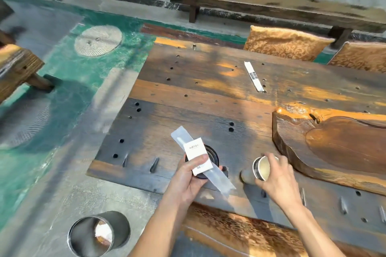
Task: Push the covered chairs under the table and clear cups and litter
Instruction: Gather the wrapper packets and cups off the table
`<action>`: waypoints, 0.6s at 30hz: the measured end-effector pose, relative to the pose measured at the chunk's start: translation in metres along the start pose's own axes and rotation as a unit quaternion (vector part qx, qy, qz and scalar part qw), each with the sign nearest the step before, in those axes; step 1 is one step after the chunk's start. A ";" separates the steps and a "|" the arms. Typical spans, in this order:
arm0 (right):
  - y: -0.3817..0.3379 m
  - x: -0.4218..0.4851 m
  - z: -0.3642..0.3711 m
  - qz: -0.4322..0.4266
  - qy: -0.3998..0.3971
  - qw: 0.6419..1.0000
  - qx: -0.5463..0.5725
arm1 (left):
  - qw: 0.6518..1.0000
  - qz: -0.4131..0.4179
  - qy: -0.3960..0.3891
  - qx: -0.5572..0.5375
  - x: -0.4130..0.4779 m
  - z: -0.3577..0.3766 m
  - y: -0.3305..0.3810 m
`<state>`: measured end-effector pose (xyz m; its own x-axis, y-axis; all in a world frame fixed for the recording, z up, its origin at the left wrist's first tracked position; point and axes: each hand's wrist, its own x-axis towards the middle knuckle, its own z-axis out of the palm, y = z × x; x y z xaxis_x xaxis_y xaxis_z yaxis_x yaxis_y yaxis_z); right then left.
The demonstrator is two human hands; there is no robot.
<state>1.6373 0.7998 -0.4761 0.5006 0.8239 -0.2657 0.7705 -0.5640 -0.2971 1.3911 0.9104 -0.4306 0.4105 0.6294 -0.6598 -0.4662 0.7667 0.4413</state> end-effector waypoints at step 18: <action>-0.323 -0.066 0.082 -0.105 0.012 0.994 0.004 | 0.999 0.029 0.023 -0.015 -0.059 -0.173 0.236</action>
<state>1.3237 0.9232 -0.4377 0.3386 0.9245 -0.1752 0.8557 -0.3800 -0.3513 1.1211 1.0325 -0.3925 0.3467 0.6654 -0.6611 -0.5114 0.7249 0.4614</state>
